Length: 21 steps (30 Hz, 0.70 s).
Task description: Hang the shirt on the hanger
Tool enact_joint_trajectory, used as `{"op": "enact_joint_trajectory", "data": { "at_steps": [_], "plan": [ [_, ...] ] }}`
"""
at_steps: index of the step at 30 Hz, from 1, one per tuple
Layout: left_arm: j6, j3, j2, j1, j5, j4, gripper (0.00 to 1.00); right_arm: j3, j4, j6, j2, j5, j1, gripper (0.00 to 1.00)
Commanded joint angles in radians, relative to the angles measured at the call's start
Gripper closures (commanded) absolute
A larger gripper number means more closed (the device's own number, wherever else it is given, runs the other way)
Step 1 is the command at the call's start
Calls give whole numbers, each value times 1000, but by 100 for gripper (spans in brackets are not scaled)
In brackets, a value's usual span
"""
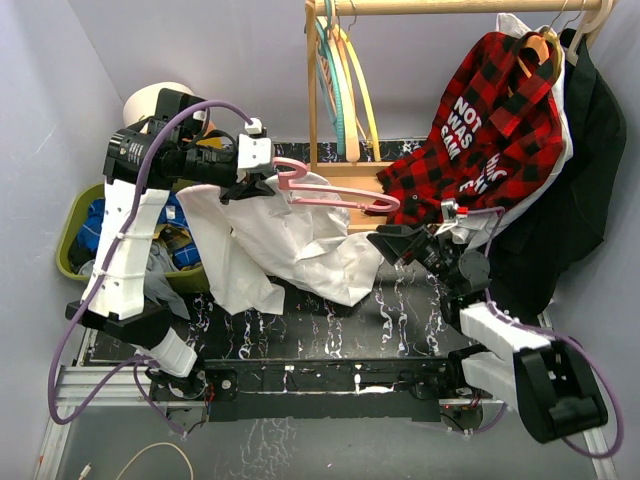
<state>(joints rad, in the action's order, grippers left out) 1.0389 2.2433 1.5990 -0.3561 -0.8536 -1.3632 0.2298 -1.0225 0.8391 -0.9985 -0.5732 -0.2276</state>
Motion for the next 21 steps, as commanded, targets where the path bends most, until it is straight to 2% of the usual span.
{"op": "enact_joint_trajectory", "data": {
  "at_steps": [1, 7, 11, 17, 21],
  "plan": [
    [-6, 17, -49, -5, -52, 0, 100, 80, -313, 98, -159, -27, 4, 26],
    [-5, 15, -54, -5, -48, 5, 100, 170, -572, 305, -446, -87, -1, 29],
    [-3, 6, -55, -5, -42, 5, 100, 222, -699, 383, -573, -95, -28, 31],
    [-3, -3, -61, -4, -33, 11, 100, 274, -681, 356, -652, -67, -72, 31],
    [-2, -20, -66, -4, -24, 13, 100, 297, -746, 401, -704, -78, -83, 33]
  ]
}}
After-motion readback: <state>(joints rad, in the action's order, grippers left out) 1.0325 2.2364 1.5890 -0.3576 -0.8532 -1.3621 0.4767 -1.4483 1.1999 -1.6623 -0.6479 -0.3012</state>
